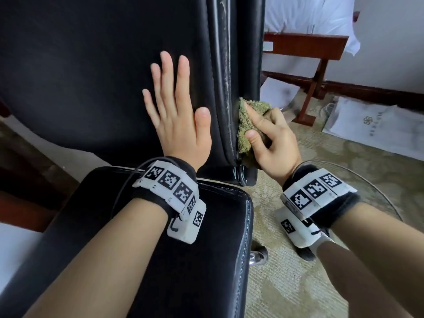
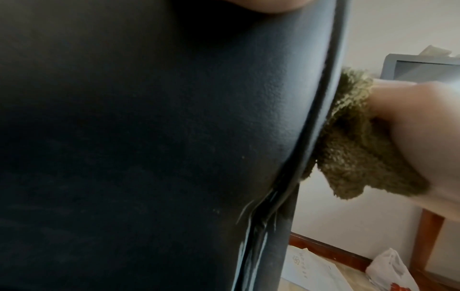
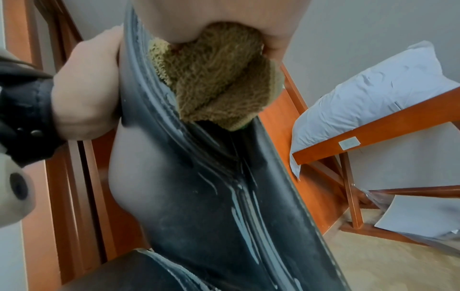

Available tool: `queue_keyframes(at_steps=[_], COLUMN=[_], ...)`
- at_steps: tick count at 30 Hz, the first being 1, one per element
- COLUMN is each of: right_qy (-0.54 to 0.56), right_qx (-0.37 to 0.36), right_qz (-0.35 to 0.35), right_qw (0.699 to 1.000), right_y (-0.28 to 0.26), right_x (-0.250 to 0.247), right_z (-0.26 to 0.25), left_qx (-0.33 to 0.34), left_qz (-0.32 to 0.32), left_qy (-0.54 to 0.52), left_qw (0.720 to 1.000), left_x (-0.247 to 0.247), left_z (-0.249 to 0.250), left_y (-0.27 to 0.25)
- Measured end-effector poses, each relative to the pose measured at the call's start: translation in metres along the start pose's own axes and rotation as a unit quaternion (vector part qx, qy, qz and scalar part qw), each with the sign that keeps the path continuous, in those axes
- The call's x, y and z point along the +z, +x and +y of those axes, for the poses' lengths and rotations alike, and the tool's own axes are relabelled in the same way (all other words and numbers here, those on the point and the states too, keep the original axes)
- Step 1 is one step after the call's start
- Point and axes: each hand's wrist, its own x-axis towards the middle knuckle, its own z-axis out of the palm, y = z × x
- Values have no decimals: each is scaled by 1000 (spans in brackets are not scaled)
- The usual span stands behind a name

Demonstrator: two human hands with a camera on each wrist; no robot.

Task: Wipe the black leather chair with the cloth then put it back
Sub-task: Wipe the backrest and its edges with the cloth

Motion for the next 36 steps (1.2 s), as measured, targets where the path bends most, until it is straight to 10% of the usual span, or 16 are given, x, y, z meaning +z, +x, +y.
queue_keyframes(at_steps=[24,32,36], right_qy=[12,53,50], right_qx=[146,94,91], right_qz=[-157,47,27], right_qw=[977,993,994], right_y=[-38,-1,0], right_x=[-12,-39,-11], right_z=[10,-28,-34], left_qx=[-34,-7,6], left_qz=[14,-11,-15], left_qy=[-15,7,13], left_qw=[999,1000,1000], left_x=[-3,-8,-7], left_z=[16,7,2], left_y=[-10,-11,-12])
